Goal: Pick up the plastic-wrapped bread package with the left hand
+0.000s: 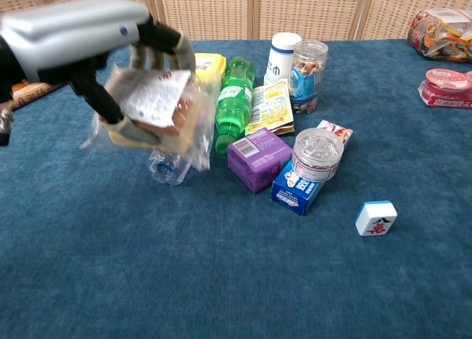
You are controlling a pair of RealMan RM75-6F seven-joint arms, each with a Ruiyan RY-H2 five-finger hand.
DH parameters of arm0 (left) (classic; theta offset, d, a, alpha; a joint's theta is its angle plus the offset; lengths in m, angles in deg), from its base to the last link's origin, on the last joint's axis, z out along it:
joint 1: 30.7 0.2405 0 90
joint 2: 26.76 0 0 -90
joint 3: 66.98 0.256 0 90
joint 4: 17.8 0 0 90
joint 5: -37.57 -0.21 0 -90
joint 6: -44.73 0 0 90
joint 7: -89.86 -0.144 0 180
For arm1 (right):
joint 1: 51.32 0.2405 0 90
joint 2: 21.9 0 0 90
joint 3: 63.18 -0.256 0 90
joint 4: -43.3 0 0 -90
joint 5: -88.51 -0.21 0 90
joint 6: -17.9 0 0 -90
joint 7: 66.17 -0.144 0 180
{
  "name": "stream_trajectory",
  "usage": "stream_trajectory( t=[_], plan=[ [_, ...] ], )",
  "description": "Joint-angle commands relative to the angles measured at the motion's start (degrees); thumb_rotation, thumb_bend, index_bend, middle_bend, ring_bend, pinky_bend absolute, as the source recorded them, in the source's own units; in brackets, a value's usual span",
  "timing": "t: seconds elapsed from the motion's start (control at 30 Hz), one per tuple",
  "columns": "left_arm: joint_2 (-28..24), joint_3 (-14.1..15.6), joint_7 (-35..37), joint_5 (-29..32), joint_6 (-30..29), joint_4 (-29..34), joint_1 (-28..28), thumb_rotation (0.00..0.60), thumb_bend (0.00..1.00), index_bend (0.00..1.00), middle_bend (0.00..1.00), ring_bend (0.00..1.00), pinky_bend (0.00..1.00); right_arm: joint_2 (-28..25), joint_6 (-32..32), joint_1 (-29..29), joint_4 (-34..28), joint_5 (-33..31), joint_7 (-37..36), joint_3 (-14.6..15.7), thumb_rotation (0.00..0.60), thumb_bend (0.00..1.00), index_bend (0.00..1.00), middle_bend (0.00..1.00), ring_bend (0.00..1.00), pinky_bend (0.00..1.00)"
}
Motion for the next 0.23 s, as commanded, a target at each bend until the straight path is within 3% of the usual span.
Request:
stream_trajectory(
  t=[0.03, 0.23],
  plan=[
    [-1.18, -0.67, -0.40, 0.06, -0.92, 0.94, 0.13, 0.600, 0.02, 0.82, 0.92, 0.79, 0.75, 0.04, 0.04, -0.01, -0.07, 0.08, 0.16, 0.02, 0.600, 0.00, 0.00, 0.00, 0.00, 0.00],
    [-1.54, -0.82, -0.56, -0.12, -2.10, 1.33, 0.09, 0.600, 0.02, 0.82, 0.92, 0.79, 0.75, 0.09, 0.04, -0.04, -0.09, 0.04, 0.19, 0.04, 0.600, 0.00, 0.00, 0.00, 0.00, 0.00]
  ],
)
